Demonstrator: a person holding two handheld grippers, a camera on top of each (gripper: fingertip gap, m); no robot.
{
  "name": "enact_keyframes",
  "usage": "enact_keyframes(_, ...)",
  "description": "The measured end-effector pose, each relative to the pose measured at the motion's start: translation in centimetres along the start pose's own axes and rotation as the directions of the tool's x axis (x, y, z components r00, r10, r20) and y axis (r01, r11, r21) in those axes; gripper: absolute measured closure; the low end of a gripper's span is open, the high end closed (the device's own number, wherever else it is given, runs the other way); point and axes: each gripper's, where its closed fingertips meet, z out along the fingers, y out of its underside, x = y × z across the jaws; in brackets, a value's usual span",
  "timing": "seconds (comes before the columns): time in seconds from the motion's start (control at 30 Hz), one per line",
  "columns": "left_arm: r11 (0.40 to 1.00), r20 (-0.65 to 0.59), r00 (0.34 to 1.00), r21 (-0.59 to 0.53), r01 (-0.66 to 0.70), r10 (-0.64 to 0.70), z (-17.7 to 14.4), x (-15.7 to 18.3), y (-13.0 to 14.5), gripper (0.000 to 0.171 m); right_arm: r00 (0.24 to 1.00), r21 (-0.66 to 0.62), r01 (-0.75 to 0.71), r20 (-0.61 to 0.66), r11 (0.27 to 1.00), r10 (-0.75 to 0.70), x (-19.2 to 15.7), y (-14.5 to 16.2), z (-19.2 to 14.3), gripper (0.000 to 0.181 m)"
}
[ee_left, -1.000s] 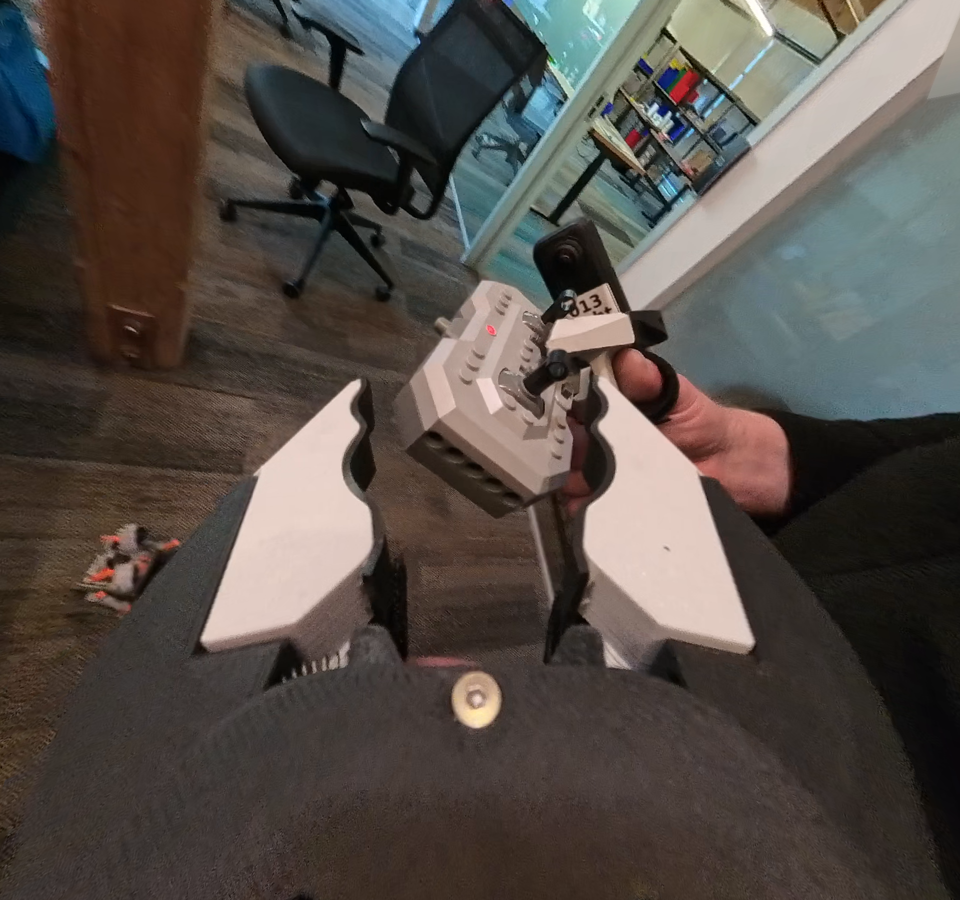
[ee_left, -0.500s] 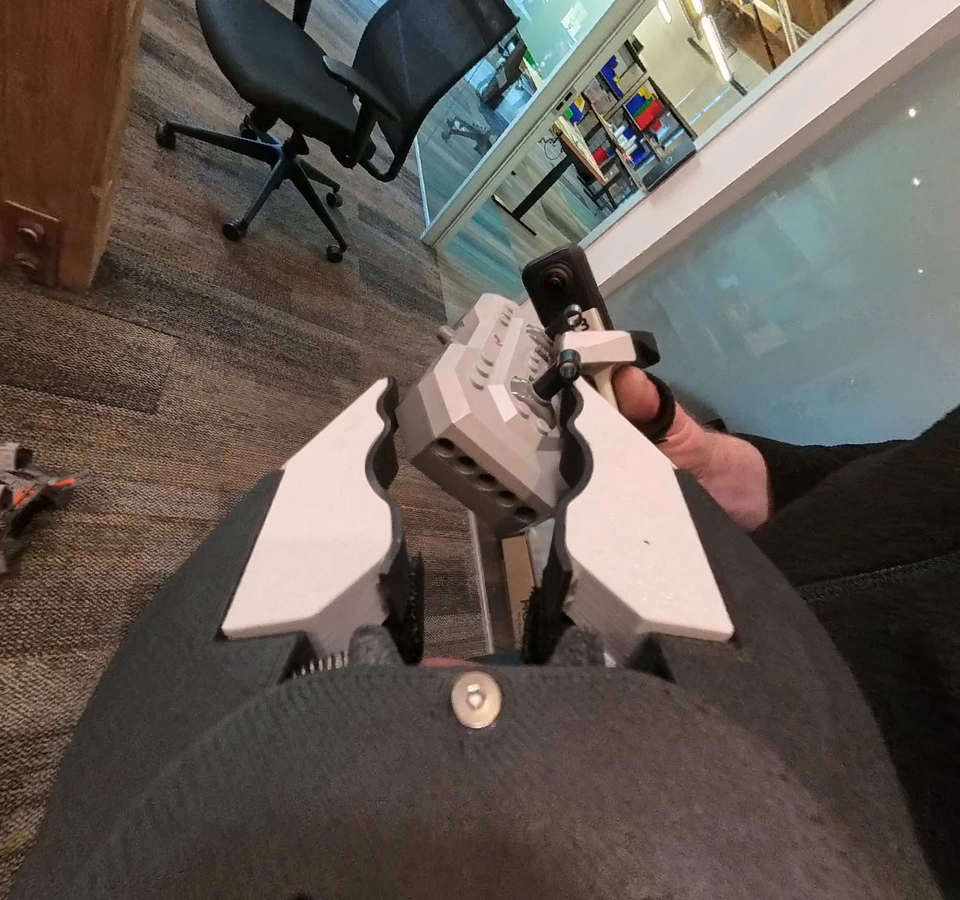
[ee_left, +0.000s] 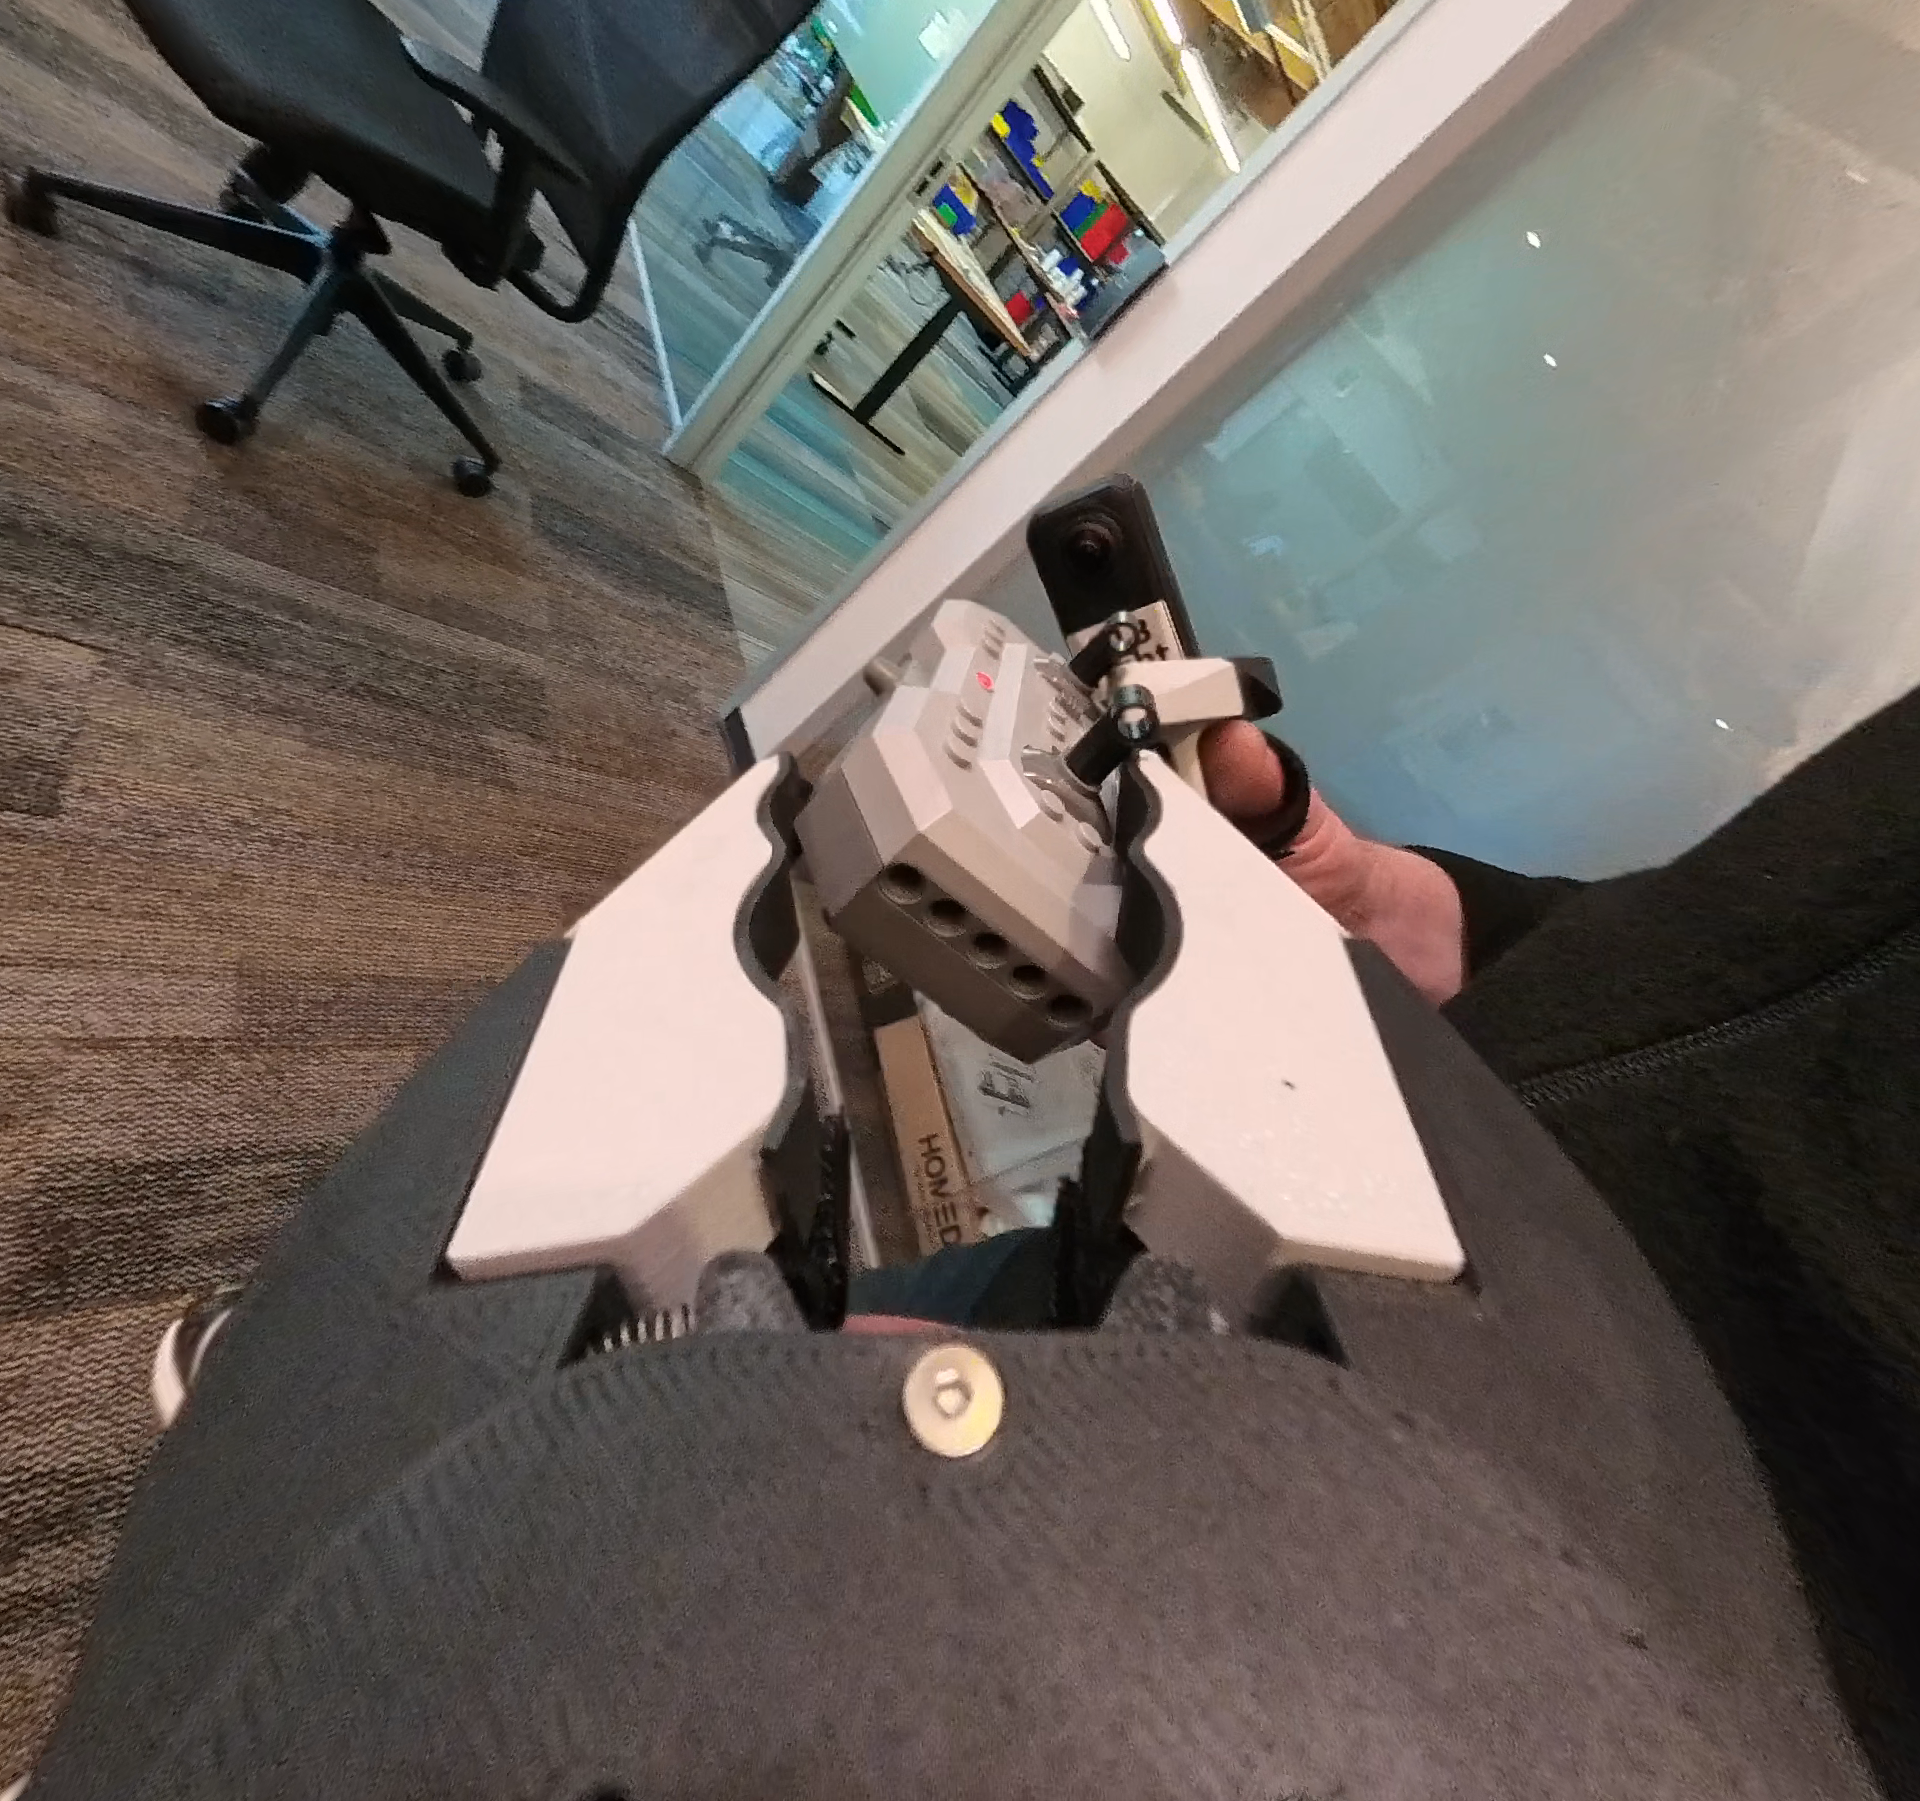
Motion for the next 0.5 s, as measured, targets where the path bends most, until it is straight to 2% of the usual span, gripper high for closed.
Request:
enact_keyframes(0.27,1.000,-0.029,1.000,0.004,-0.004,0.004,0.0,2.8,1.2,0.105,1.000,0.014,0.002,0.006,1.000,-0.003,-1.6,2.1,-1.6,0.133)
enact_keyframes(0.33,1.000,-0.009,1.000,0.010,-0.010,0.010,0.2,3.1,1.0,0.097,1.000,-0.009,0.012,0.005,1.000,-0.012,-1.6,2.2,-1.9,0.133)
enact_keyframes(0.5,0.999,0.038,0.999,0.024,-0.029,0.028,2.1,3.7,0.7,0.106,0.997,-0.010,-0.049,0.062,0.999,0.050,-1.5,1.2,-3.8,0.134)
